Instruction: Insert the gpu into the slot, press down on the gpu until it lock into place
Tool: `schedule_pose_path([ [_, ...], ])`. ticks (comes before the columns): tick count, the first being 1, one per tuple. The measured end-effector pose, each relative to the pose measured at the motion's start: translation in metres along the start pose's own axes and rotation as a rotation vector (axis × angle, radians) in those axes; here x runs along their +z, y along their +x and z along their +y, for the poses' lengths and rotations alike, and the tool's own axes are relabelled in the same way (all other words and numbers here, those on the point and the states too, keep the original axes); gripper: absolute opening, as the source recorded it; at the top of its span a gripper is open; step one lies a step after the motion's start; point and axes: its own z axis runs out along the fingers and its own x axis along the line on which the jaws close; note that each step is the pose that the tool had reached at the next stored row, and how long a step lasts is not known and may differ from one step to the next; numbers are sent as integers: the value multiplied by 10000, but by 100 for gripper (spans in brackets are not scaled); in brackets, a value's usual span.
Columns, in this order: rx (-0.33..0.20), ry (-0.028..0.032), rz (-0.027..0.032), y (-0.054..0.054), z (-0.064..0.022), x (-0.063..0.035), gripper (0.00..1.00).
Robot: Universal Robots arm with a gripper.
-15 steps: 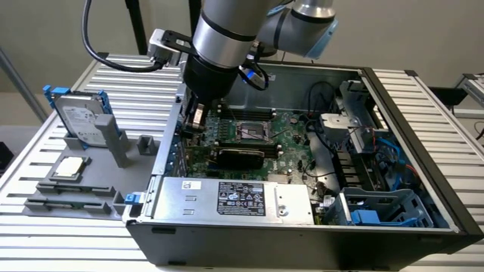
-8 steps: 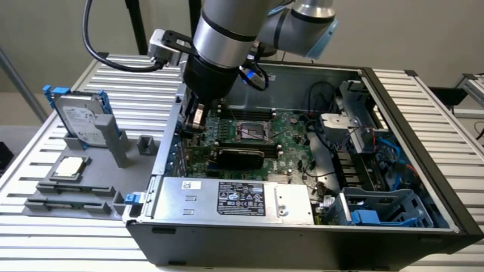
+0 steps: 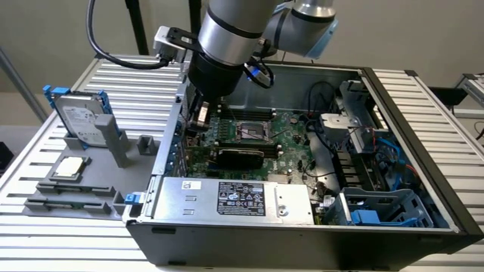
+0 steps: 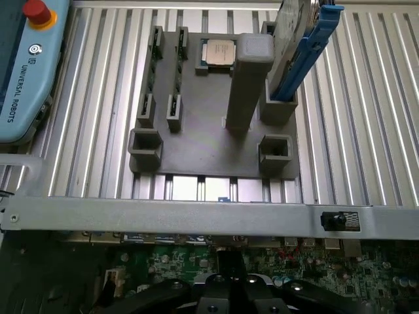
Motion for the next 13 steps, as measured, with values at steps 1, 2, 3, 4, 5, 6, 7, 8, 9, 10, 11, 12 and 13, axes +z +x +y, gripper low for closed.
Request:
schedule_pose_path([
  [1, 0, 66, -1, 0, -1, -3, 11],
  [2, -2, 173, 0, 0, -3, -5, 11],
  [3, -4, 334, 1, 0, -3, -5, 11],
  [4, -6, 507, 0, 0, -3, -5, 11],
  [5, -9, 687, -1, 0, -3, -4, 11],
  [6, -11, 867, 1, 0, -3, -5, 11],
  [7, -14, 1052, -1, 0, -3, -4, 11],
  [8, -17, 1238, -1, 0, -3, -4, 11],
  [9, -20, 1422, 0, 0, -3, -4, 11],
  [10, -22, 1603, 0, 0, -3, -5, 11],
  [11, -25, 1787, -1, 0, -4, -5, 11],
  [12, -27, 1963, -1, 1, -8, -6, 11],
  [13, -30, 2139, -2, 2, -14, -8, 11],
])
